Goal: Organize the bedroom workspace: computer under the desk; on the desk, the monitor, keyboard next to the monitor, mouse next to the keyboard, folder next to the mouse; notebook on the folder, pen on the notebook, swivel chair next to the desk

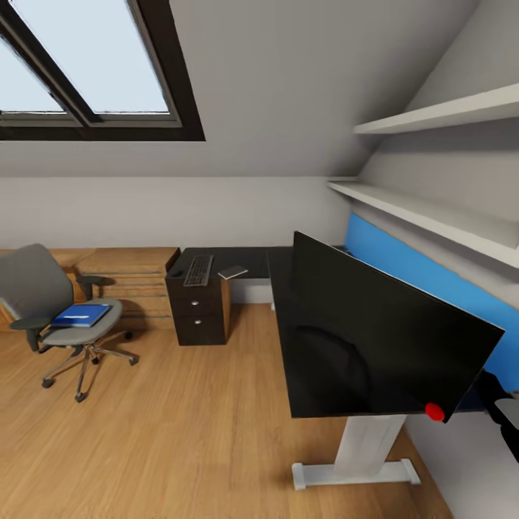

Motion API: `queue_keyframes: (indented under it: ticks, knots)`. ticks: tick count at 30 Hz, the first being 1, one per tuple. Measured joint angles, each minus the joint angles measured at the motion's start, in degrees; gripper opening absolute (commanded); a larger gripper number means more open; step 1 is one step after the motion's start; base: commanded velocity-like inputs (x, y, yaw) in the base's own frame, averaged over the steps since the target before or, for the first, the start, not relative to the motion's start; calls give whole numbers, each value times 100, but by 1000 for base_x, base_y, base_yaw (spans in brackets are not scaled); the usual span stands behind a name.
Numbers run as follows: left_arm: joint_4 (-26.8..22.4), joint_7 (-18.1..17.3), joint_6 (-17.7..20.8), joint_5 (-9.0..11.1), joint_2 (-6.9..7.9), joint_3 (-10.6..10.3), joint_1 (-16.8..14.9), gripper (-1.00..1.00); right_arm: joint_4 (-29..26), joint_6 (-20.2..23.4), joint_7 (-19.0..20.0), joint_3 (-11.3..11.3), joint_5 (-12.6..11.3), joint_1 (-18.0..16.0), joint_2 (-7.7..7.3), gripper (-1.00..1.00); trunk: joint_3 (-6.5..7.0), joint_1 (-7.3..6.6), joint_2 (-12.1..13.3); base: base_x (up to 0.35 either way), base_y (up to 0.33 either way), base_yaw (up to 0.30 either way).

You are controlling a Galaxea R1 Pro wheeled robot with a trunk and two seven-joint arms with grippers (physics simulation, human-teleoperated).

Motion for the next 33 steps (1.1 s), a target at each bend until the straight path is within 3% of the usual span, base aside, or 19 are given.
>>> queue_keyframes:
  ticks: [11,18,24,33]
  knots:
    - [0,0,1,-6,0,1,0,100,-1,-13,0,7,2,0,51,100,0,1,0,-238,210,0]
    - [1,-1,3,-2,2,0,0,100,-17,-67,-2,487,3,-1,112,100,0,-1,-1,-120,125,0]
    - [1,-2,4,0,1,3,0,100,-22,-235,-7,566,8,-2,140,100,-1,-1,-1,-9,-11,0]
    - [1,-4,1,1,1,-3,0,100,-19,-264,-19,560,0,-2,144,100,0,-1,-1,-1,-246,0]
